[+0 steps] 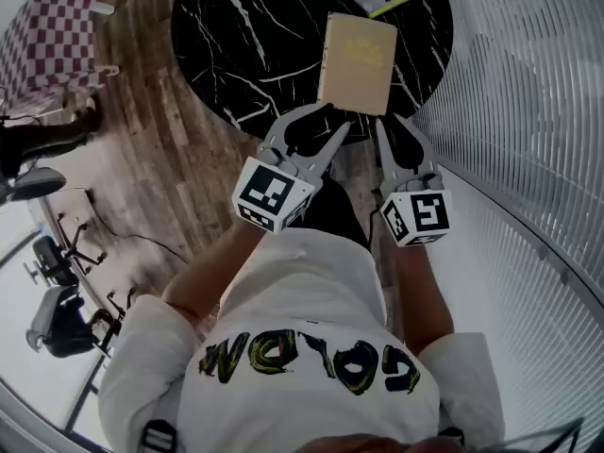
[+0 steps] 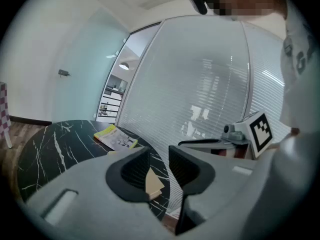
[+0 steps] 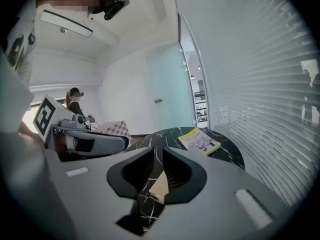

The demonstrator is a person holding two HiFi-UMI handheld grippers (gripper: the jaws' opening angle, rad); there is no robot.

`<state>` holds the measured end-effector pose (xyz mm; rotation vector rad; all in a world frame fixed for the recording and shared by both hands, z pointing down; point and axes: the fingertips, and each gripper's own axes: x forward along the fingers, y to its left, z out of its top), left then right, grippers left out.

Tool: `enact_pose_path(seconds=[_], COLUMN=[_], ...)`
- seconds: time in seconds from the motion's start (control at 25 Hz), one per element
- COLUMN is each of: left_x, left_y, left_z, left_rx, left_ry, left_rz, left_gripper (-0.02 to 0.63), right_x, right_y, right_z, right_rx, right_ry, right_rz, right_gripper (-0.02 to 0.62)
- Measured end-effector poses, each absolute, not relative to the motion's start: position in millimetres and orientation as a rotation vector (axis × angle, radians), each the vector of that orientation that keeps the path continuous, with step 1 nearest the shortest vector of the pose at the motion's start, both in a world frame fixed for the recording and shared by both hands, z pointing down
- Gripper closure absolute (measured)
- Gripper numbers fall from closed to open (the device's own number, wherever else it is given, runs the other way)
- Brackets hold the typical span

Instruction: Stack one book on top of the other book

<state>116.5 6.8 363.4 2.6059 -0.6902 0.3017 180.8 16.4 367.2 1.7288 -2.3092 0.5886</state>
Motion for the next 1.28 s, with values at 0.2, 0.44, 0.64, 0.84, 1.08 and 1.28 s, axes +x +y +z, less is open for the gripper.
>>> enact_pose_path(seconds=[0.2, 0.44, 0.64, 0.84, 1.08, 1.28], left_x=[105.0, 89.0, 75.5, 68.7, 55.7, 50.0], left_y=[12.2, 17.9, 16.7, 6.9, 21.1, 25.1], left_z=[328.3, 291.1, 264.0, 258.0, 222.7, 207.6], left_rx=[2.639, 2.682, 2.701, 2.711, 2.718, 2.732], left_ry=[-0.710, -0.729, -0.760, -0.783, -0.805, -0.820], left_rz=[0.251, 0.193, 0.144, 0.091, 0.012, -0.018], left_gripper=[0.505, 0.560, 0.594, 0.603, 0.603, 0.603], right_x=[162.4, 141.8, 124.2, 108.9, 91.0, 86.0], right_y=[21.3, 23.2, 20.6, 8.9, 20.9, 22.4], right_z=[335.4, 298.8, 269.1, 259.6, 220.4, 204.9], right_rx=[1.724, 1.715, 1.696, 1.655, 1.631, 1.620], right_ry=[-2.361, -2.434, -2.502, -2.575, -2.625, -2.658], right_rz=[0.547, 0.480, 0.436, 0.401, 0.342, 0.298], right_gripper=[0.548, 0.568, 0.575, 0.581, 0.589, 0.591])
